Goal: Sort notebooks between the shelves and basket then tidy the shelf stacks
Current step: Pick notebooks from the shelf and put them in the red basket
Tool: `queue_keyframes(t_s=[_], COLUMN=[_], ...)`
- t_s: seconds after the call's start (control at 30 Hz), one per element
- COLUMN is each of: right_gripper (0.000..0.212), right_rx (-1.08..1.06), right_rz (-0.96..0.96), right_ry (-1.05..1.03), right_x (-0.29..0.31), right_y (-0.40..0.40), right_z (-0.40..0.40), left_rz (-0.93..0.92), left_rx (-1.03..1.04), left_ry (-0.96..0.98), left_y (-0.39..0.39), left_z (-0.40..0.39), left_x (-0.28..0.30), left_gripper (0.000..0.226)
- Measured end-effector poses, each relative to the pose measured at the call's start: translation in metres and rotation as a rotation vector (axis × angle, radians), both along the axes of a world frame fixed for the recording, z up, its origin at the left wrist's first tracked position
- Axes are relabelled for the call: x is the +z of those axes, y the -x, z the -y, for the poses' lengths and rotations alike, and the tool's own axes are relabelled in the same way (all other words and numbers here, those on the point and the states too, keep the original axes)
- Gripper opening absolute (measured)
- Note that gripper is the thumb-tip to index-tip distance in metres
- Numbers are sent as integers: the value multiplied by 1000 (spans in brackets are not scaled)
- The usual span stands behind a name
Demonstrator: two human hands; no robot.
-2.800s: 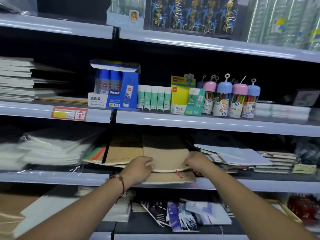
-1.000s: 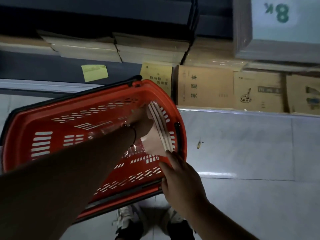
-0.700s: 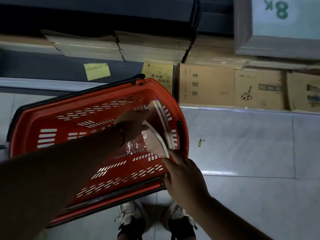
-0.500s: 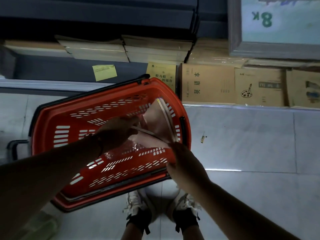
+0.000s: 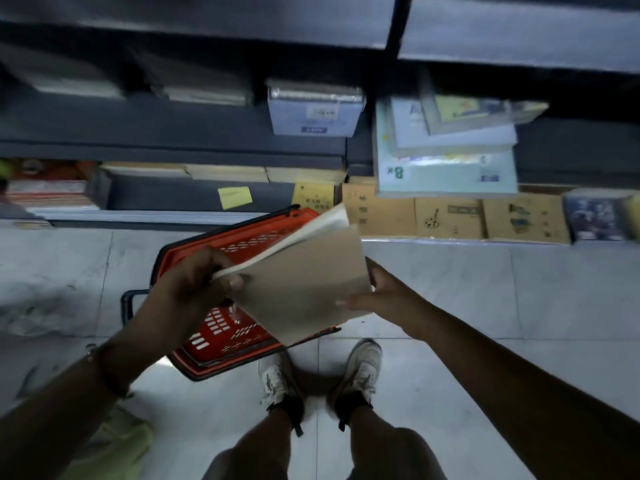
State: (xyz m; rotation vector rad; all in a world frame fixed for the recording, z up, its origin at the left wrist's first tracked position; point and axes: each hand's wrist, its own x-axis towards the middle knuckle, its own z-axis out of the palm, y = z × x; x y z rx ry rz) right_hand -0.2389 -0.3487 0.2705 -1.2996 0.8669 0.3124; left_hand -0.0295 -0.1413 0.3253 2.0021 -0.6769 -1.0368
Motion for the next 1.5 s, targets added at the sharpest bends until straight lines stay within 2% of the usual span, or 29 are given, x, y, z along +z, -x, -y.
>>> queue_keyframes(t_s=[0.1, 0.2, 0.3, 0.4, 0.5, 0.67, 0.8, 0.97, 1.03, 1.13, 1.2, 1.27, 1.43, 1.5], right_gripper=[78, 53, 27, 21, 18, 23, 34, 19, 19, 34, 34, 30, 13, 9], right_rx=[-49, -109, -238, -400, -525, -695, -745, -707, -638, -510, -480, -493, -503, -504], right_rz=[-53, -84, 5, 127, 211, 429, 562, 602, 618, 623, 609, 574, 462, 416], right_ry=[53, 147, 171, 190, 239, 267, 309, 413, 471, 569, 598, 620, 586, 658], right_x=[66, 127, 196, 251, 295, 371, 428, 489, 515, 553, 570, 583, 596, 597], right_y=[10, 23, 42, 61, 76, 82, 85, 101, 106, 105, 97, 83, 51, 42], right_z=[14, 26, 31, 29, 28, 41, 58, 79, 90, 113, 134, 156, 204, 219], left_rz=[-4, -46, -189, -324, -382, -379, -321, -280, -243, -251, -299, -341, -284, -205], left_rx=[-25, 70, 234, 273, 190, -135, -150, -18, 24, 7, 31, 85, 144, 125], left_ry=[90, 145, 202, 270, 263, 146, 249, 461, 557, 625, 618, 533, 381, 344], left_y=[7, 14, 25, 38, 55, 91, 111, 126, 128, 123, 115, 104, 78, 68], left_z=[8, 24, 41, 59, 71, 88, 114, 143, 153, 174, 196, 220, 264, 277], left_x=[66, 119, 174, 225, 261, 301, 333, 382, 410, 451, 476, 496, 531, 542], left_gripper=[13, 13, 21, 41, 39, 36, 49, 27, 34, 41, 25, 16, 14, 15])
